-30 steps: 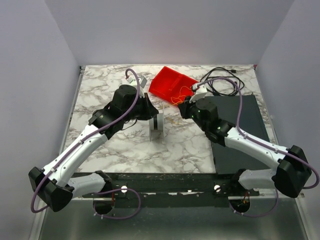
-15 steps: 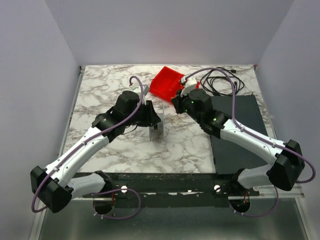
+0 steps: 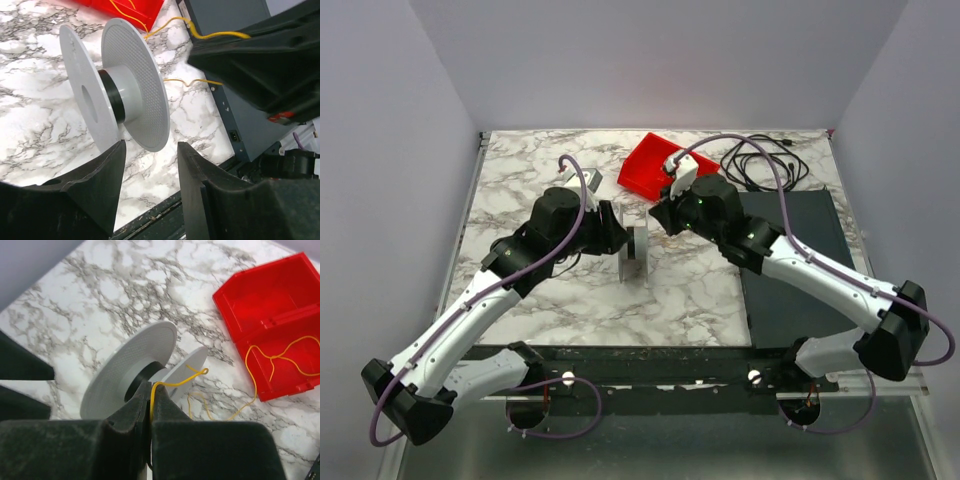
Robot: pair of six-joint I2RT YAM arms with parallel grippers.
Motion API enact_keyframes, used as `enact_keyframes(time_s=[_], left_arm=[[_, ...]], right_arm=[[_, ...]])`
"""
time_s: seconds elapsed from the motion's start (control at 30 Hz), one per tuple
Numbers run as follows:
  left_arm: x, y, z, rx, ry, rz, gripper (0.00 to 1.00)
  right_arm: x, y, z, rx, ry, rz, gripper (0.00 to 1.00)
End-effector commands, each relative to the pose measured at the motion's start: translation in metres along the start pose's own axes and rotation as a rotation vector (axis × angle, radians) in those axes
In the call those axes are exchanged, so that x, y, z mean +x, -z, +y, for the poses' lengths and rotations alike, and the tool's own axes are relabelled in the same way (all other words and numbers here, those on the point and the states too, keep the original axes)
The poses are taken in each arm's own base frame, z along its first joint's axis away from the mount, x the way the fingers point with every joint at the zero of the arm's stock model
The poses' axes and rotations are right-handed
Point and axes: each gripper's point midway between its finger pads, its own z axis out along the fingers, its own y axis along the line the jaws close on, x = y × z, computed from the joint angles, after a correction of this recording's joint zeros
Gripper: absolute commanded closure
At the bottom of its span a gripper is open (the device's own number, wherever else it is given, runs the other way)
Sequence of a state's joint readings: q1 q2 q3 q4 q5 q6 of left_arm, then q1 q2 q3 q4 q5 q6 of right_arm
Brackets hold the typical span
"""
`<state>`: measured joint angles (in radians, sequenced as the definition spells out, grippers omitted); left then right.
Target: Wrap the cables
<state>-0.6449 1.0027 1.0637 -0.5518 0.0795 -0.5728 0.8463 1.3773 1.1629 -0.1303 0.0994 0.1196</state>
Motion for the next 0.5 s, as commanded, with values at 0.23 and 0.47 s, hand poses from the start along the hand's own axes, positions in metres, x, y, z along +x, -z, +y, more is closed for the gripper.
enact_keyframes(time_s=[0.23,0.47], left_arm=[[-0.012,-0.001,0.022,-0.089,-0.044,-0.043,0.51],[-0.011,0.008,0.036,-0.153,-0.070,-0.060,0.51]], right_arm=[[-0.047,0.048,0.061,-0.340,0.015,-0.017,0.99],[-0.014,0.035,0.066,-0.371,0.014,0.120,0.99]])
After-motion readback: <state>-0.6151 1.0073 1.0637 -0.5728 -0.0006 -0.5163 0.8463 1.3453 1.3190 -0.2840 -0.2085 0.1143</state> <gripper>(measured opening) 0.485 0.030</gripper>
